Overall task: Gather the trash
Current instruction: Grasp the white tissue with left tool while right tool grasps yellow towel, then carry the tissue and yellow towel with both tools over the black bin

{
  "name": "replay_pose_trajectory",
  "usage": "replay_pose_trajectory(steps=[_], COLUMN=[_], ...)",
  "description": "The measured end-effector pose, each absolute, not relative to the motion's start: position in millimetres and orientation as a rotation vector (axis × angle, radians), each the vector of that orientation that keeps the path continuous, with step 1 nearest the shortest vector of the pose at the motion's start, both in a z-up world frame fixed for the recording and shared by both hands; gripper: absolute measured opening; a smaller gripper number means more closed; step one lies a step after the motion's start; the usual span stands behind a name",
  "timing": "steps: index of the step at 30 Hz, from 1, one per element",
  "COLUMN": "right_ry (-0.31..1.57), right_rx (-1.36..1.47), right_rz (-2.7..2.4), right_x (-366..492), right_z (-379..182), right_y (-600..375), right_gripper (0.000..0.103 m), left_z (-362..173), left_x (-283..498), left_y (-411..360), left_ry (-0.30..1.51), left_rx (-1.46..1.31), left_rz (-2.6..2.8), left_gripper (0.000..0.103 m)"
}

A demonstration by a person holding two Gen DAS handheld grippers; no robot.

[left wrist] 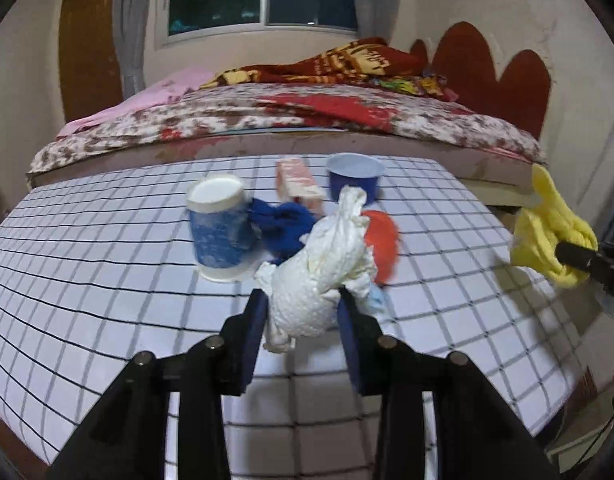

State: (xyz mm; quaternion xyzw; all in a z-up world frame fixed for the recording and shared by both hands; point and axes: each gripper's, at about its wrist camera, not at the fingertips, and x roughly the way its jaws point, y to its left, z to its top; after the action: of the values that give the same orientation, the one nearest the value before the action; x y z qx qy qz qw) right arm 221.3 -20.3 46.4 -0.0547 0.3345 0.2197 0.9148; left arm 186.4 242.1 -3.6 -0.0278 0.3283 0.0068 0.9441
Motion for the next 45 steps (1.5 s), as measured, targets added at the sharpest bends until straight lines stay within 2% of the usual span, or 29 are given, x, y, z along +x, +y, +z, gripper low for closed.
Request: replay_pose_trajectory(steps=[10, 21, 32, 45], right_ry=[0.653, 0.655, 0.710, 0.818], right_rx=[-0.096, -0.076, -0.052, -0.037], right_rz=[0.410, 0.366, 0.335, 0.311], right_x=[163.3, 119.6, 91.4, 77.1], right_z=[71.7, 72.2, 51.6, 11.9], right_y=[-95.1, -171.4, -234.2, -277.2], right_gripper=[0.027, 0.027, 0.027, 0.027], left_z=[13.1, 13.2, -0.4, -29.1], left_x=[153.8, 115.2, 91.9, 85.4], left_y=[161.1, 49.7, -41.1, -93.9], left_ry=[0.629, 0.648, 0.707, 0.779], left_rx=[0.027, 0.044, 0.069, 0.100], left_rz=[-0.116, -0.267, -0.405, -0.480], left_gripper=[0.038, 0.038, 0.038, 0.038])
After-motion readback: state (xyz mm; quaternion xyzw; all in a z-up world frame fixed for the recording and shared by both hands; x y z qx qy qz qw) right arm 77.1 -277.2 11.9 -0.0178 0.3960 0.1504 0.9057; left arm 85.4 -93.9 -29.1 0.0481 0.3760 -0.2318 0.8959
